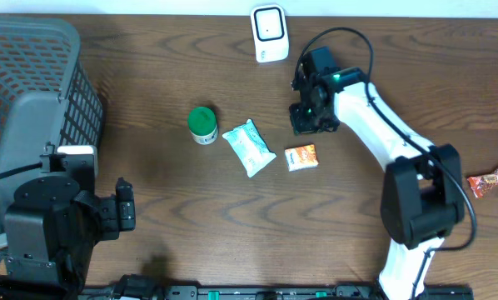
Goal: Scan the item barcode
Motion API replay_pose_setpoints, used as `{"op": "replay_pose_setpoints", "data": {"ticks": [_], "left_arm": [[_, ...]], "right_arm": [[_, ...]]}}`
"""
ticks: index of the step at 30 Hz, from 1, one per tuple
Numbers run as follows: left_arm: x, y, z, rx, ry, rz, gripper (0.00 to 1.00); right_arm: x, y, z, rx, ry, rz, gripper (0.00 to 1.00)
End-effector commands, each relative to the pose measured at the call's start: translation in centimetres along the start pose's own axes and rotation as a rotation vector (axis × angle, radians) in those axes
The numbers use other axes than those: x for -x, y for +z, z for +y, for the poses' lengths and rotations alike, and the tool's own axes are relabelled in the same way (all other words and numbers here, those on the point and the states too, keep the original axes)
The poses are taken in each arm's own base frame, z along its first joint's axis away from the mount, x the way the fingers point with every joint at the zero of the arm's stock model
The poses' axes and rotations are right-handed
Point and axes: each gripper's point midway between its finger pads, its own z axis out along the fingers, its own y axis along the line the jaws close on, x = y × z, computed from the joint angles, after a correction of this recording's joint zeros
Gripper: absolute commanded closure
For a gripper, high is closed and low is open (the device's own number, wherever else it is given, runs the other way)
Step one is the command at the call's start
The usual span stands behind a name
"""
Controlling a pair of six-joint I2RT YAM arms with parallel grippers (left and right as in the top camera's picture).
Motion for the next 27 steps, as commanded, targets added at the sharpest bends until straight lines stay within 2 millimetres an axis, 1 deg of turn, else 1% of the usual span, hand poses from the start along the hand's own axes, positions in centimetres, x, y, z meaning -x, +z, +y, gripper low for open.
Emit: {"op": "replay_pose_setpoints", "data": {"ticks": [1,4,14,23,27], "left_arm": [[-0.1,0.0,0.2,0.009,-0.007,0.003,0.02],[-0.1,0.0,0.2,0.009,-0.007,0.003,0.02],[-0.1,0.0,0.2,0.009,-0.007,0.003,0.02],[-0.1,0.0,0.2,0.009,-0.007,0.003,0.02],[-0.1,0.0,0.2,0.009,-0.007,0.003,0.02]], "right_arm": [[-0.5,2.1,-0.1,-0.028,0.038,0.039,0.99],[-0.6,2.6,0.4,-0.027,0.025,0.046,0.99],[-1.8,3.0,2.9,-0.023,-0.045,0.070,0.99],[-2.0,3.4,3.1,-0.062,-0.070,0.073,0.99],[-2.3,4.0,3.0,-0.067,-0.070,0.089,0.99]]}}
